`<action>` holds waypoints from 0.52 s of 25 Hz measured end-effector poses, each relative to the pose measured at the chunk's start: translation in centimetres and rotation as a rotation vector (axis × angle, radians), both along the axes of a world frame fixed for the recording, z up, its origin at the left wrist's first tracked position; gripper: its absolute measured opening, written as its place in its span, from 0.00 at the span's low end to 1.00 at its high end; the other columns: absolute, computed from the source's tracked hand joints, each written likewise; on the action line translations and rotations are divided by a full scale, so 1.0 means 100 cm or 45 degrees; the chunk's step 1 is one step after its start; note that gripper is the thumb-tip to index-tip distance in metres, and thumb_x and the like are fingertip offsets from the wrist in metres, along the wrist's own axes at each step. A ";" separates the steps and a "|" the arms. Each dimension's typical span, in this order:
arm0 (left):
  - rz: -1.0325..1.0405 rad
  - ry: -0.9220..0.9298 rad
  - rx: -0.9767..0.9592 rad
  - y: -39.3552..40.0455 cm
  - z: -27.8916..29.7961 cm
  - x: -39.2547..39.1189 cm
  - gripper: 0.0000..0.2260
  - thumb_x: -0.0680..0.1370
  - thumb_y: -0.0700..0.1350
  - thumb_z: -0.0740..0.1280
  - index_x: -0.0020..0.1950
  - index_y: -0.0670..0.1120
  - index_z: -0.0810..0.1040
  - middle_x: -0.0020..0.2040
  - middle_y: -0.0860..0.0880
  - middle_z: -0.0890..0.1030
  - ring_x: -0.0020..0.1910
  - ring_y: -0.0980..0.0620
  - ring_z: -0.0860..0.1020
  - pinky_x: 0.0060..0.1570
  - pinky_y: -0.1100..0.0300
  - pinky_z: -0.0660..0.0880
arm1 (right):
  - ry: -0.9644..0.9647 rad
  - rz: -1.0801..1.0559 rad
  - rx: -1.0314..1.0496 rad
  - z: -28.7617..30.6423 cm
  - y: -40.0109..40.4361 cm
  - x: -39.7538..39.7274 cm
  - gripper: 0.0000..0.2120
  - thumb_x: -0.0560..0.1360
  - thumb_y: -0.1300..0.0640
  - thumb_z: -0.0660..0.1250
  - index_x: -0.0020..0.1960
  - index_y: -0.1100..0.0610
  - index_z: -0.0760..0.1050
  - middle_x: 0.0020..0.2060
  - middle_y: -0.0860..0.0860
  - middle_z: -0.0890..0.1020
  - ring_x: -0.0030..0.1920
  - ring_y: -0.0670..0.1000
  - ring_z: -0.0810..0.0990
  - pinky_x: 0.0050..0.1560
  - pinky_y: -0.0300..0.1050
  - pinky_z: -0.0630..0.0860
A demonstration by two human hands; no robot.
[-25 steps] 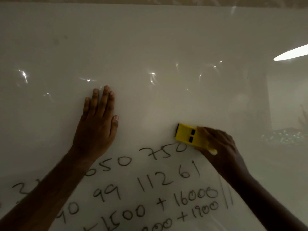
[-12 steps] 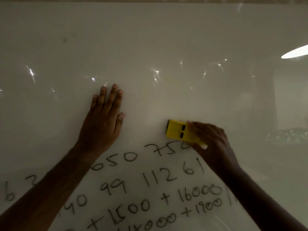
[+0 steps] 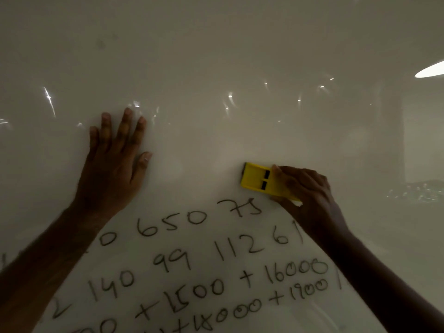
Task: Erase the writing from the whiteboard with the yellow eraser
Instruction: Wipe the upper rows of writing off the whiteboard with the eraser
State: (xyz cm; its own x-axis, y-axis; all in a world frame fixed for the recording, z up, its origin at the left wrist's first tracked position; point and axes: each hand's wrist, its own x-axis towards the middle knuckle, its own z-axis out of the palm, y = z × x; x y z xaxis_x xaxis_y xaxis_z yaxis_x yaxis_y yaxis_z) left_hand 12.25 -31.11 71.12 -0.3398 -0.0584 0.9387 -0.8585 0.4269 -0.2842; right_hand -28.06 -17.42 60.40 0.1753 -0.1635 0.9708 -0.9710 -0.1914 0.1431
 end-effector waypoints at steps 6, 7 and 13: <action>0.027 -0.052 -0.004 -0.003 -0.004 0.030 0.31 0.88 0.56 0.52 0.89 0.48 0.53 0.90 0.45 0.52 0.87 0.31 0.50 0.84 0.35 0.47 | 0.358 0.057 0.129 -0.042 0.002 -0.003 0.26 0.82 0.47 0.66 0.79 0.52 0.70 0.73 0.49 0.76 0.65 0.55 0.78 0.64 0.53 0.73; 0.040 -0.044 -0.004 -0.004 -0.004 0.038 0.31 0.88 0.56 0.52 0.89 0.48 0.53 0.90 0.45 0.52 0.87 0.30 0.50 0.84 0.34 0.47 | 0.362 0.044 0.143 -0.043 0.006 -0.011 0.27 0.82 0.47 0.66 0.79 0.51 0.69 0.73 0.49 0.76 0.65 0.56 0.78 0.64 0.53 0.73; 0.036 0.035 0.000 -0.007 -0.013 0.040 0.30 0.88 0.55 0.52 0.89 0.46 0.53 0.89 0.43 0.51 0.87 0.30 0.49 0.84 0.34 0.44 | 0.134 0.067 0.038 0.014 -0.012 0.029 0.29 0.79 0.46 0.71 0.78 0.52 0.71 0.69 0.50 0.78 0.63 0.58 0.77 0.63 0.54 0.72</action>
State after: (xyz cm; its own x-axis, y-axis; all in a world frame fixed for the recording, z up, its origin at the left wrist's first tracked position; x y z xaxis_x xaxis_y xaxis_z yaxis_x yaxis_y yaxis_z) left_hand 16.26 -31.78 69.86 -0.3124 -0.0673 0.9476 -0.8775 0.4025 -0.2607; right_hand -25.17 -18.60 61.77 0.2850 -0.1800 0.9415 -0.9394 -0.2477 0.2370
